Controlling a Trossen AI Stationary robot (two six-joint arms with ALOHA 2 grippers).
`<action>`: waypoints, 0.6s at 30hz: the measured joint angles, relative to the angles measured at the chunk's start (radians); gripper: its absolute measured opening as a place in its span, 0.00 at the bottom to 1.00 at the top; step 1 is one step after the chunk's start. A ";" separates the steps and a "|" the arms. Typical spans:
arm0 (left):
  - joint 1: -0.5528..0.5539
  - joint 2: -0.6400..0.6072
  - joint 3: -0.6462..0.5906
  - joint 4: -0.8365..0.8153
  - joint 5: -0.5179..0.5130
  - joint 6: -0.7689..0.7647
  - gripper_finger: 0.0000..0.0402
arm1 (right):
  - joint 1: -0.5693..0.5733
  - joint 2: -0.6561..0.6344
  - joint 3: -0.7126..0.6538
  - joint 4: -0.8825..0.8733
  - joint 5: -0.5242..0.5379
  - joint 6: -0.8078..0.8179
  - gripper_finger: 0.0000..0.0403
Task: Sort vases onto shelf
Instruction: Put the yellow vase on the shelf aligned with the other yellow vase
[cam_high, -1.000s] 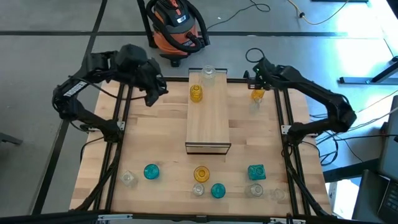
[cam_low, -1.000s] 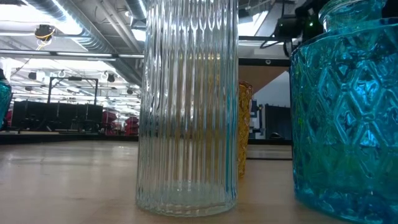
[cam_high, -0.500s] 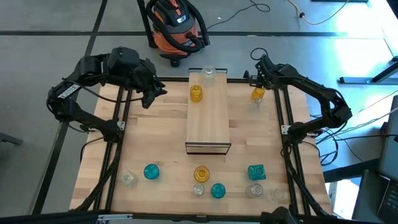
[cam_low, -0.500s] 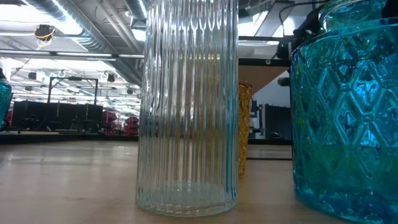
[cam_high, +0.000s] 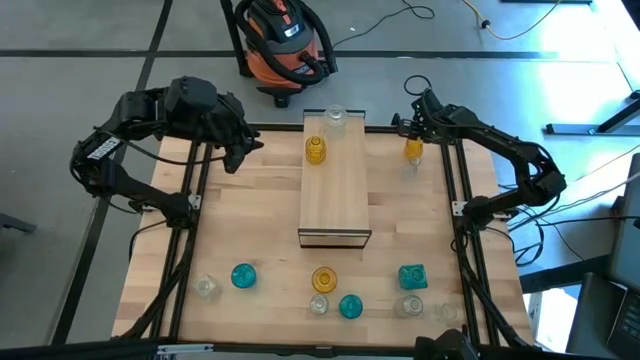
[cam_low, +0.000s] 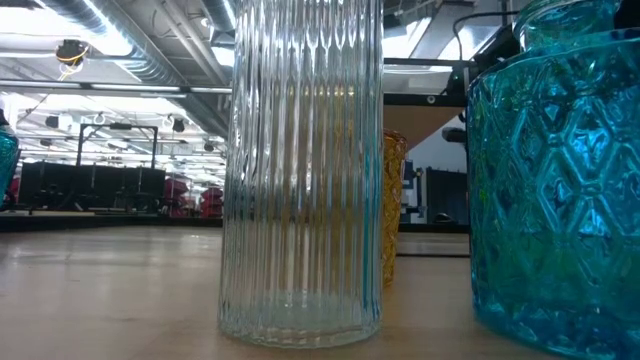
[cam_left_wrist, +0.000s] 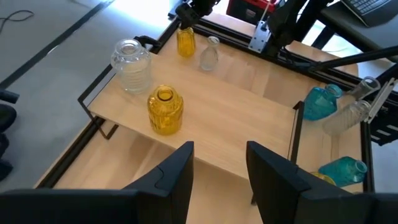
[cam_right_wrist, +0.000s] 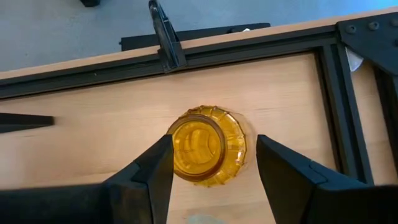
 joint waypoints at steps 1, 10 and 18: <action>0.000 0.000 0.000 0.000 0.000 0.000 0.35 | 0.000 0.000 0.000 -0.002 -0.001 0.000 0.48; 0.000 0.000 0.000 0.000 0.000 0.000 0.35 | 0.000 0.000 0.000 -0.003 -0.028 0.018 0.48; 0.000 0.000 0.000 0.000 -0.001 0.000 0.35 | 0.000 0.000 -0.001 0.040 -0.021 0.014 0.48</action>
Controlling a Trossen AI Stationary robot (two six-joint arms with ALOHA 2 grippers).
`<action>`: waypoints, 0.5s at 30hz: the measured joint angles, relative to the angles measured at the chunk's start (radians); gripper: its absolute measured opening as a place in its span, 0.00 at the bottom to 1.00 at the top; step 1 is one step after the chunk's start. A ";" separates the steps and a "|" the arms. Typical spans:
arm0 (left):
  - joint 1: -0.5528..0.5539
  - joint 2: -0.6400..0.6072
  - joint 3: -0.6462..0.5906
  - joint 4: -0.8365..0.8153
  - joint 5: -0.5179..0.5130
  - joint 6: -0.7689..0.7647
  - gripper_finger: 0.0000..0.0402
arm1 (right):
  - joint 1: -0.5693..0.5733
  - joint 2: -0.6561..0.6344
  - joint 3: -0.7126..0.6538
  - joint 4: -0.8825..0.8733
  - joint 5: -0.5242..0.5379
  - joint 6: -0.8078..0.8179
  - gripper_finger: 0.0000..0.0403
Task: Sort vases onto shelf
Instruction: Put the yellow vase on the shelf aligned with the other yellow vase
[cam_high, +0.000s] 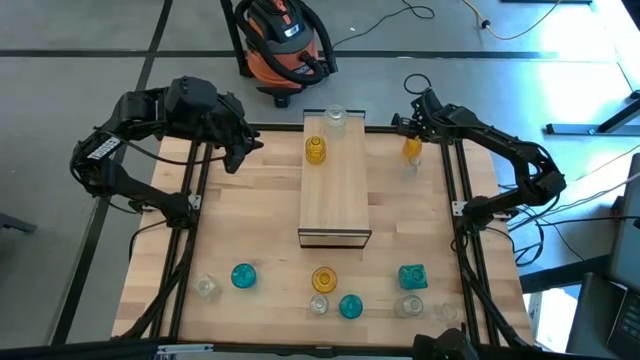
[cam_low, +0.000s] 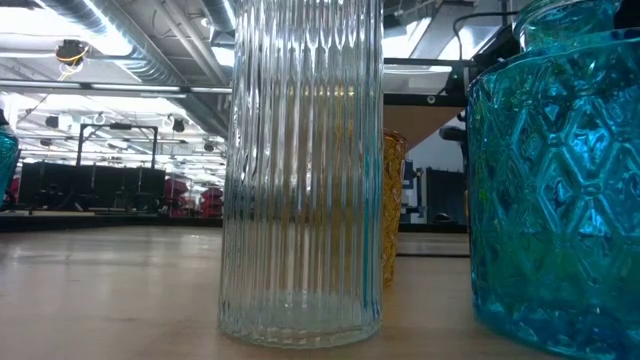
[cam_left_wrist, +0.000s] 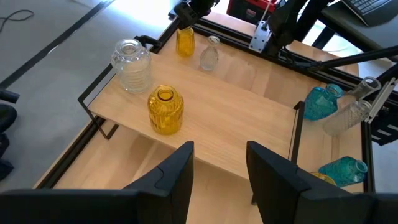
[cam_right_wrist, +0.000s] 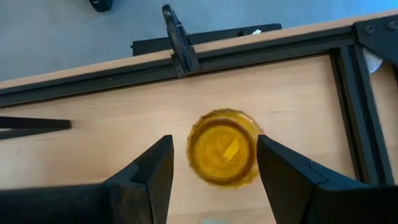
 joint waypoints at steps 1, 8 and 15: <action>0.000 0.000 0.000 0.000 -0.001 0.000 0.35 | 0.000 0.000 0.000 0.002 0.002 0.000 0.48; 0.000 0.000 0.000 0.000 -0.021 0.000 0.35 | 0.000 0.000 0.000 0.004 0.027 -0.002 0.48; 0.000 0.000 0.000 0.000 -0.022 0.000 0.35 | 0.000 0.048 0.000 -0.008 0.012 -0.024 0.48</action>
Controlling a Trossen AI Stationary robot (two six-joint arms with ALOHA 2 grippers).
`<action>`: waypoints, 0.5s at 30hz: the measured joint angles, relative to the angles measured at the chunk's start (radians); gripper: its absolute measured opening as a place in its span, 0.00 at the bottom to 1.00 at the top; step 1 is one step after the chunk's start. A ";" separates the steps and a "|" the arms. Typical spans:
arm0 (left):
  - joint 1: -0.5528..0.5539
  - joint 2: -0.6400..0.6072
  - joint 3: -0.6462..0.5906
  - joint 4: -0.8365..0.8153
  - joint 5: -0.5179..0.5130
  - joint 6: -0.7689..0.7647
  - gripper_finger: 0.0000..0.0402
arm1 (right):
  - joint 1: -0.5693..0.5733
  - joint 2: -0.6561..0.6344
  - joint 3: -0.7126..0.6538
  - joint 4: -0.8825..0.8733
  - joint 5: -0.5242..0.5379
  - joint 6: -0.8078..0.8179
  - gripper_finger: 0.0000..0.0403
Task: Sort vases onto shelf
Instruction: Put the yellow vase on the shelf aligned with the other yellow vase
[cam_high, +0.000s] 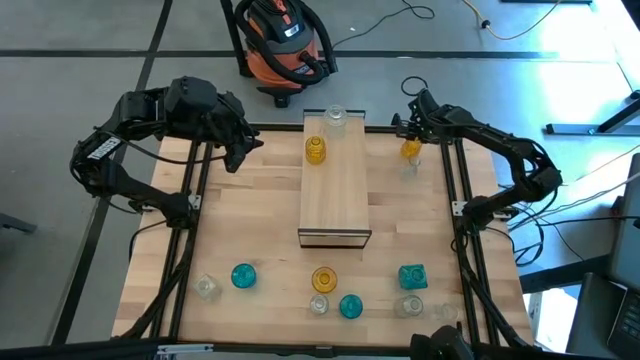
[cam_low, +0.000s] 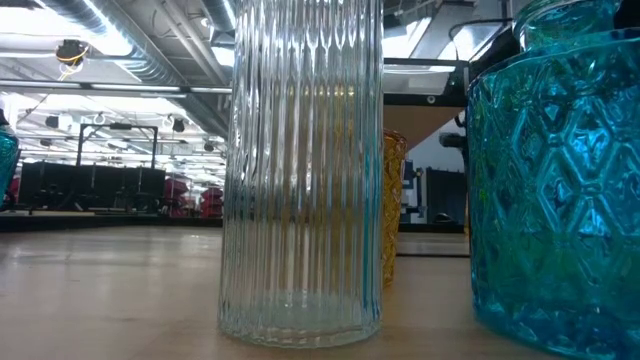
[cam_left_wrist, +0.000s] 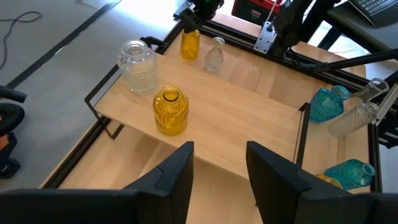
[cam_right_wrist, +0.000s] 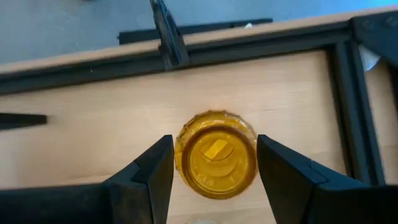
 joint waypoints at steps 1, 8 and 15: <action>0.000 0.000 0.000 0.000 0.000 0.000 0.35 | 0.000 0.011 0.000 0.003 0.000 -0.001 0.48; 0.000 0.000 0.000 0.000 -0.001 -0.010 0.35 | 0.002 0.025 0.002 0.011 0.024 -0.002 0.42; 0.000 0.000 0.000 0.000 -0.001 -0.015 0.35 | 0.001 0.007 0.001 0.003 0.005 -0.055 0.24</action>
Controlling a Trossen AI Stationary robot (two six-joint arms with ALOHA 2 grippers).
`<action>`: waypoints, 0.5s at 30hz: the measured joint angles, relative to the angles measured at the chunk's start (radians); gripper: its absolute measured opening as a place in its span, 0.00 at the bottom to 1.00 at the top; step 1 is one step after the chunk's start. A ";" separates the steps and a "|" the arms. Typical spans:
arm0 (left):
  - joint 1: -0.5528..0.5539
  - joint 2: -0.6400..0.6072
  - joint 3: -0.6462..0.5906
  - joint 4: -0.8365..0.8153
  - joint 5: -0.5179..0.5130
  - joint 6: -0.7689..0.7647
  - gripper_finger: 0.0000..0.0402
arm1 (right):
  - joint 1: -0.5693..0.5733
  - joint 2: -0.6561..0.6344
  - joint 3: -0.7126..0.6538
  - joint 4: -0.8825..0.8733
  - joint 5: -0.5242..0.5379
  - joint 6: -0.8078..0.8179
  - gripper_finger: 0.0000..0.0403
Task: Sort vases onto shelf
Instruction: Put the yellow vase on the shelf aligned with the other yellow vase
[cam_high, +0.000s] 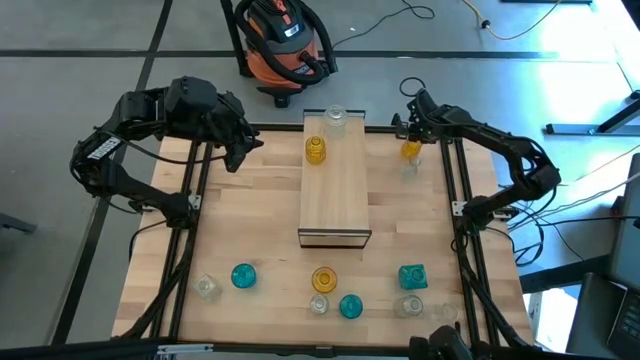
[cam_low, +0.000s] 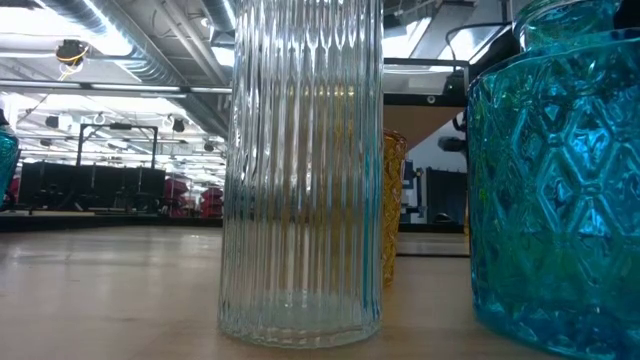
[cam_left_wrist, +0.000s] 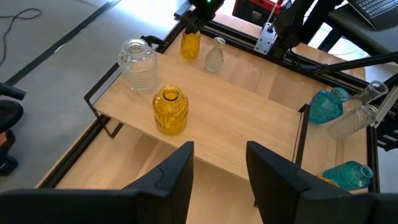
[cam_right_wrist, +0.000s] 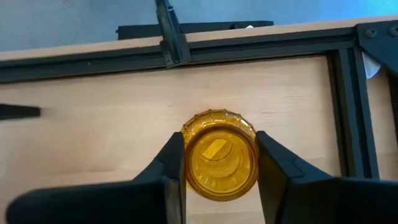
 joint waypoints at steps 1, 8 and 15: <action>0.000 0.000 0.000 0.000 0.000 0.000 0.35 | 0.004 -0.005 0.000 -0.003 -0.013 -0.003 0.24; 0.000 0.000 0.000 0.000 -0.028 0.000 0.35 | 0.079 -0.087 0.014 -0.032 -0.030 -0.027 0.24; 0.001 0.000 0.000 0.000 -0.030 0.019 0.35 | 0.208 -0.134 0.220 -0.216 0.008 -0.138 0.24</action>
